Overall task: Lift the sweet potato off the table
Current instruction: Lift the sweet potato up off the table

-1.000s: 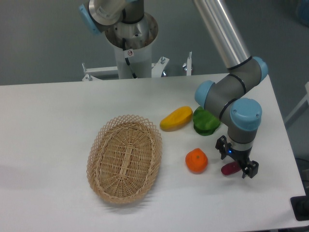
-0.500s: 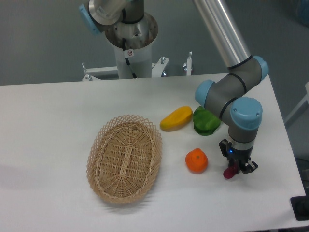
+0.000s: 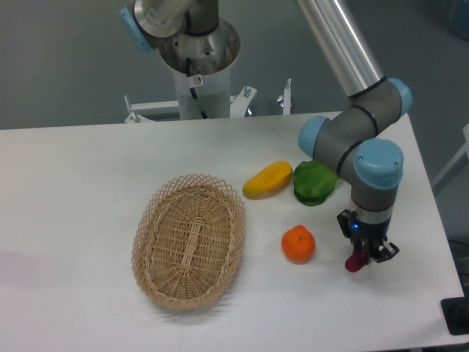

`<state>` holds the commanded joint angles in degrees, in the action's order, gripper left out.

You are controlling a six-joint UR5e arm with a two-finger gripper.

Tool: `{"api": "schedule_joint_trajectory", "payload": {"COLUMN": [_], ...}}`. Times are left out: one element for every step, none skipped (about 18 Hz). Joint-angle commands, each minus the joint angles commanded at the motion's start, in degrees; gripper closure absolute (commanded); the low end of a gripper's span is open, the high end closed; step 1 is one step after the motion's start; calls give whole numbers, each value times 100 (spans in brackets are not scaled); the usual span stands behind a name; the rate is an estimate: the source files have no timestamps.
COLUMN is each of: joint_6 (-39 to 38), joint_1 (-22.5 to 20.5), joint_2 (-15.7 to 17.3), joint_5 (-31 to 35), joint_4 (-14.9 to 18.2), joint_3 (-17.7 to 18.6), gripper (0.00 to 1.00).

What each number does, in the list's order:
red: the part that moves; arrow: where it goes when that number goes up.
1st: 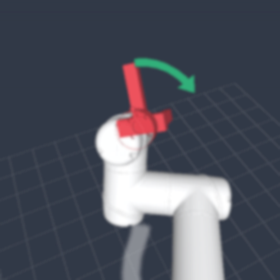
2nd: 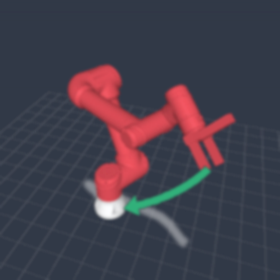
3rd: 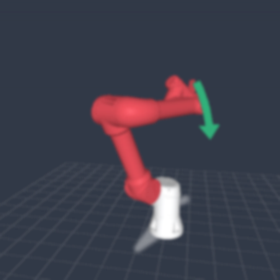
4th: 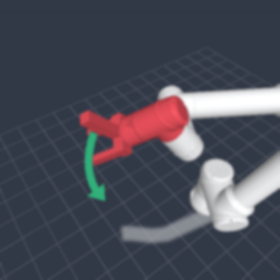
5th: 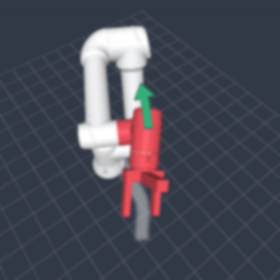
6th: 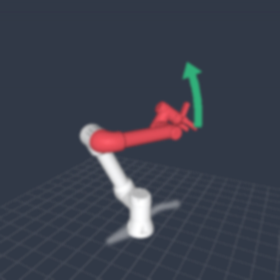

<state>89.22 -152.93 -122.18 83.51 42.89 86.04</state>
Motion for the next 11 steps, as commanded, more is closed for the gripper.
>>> {"api": "schedule_joint_trajectory", "payload": {"joint_6": [-183, -438, -701, -913, -1054, -1195, -1353, -1502, -1643, -1766, -1889], "joint_1": [0, 0, 9, 9, 17, 35, 70, 96, 114, 132, 149], "joint_2": [123, 246, 369, 492, 606, 695, 791, 853, 923, 985, 1029], "joint_5": [-176, -378, -562, -695, -792, -845, -898, -959, -1021, -1082, -1126], "joint_4": [26, 35, 79, 192, 281, 334, 369, 404, 413, 422, 422], "joint_3": [0, 17, 35, 61, 70, 70, 70, 70, 70, 70, 96], "gripper": [84, 84, 84, 84, 84, 84, 84, 84, 84, 84, 84]}}
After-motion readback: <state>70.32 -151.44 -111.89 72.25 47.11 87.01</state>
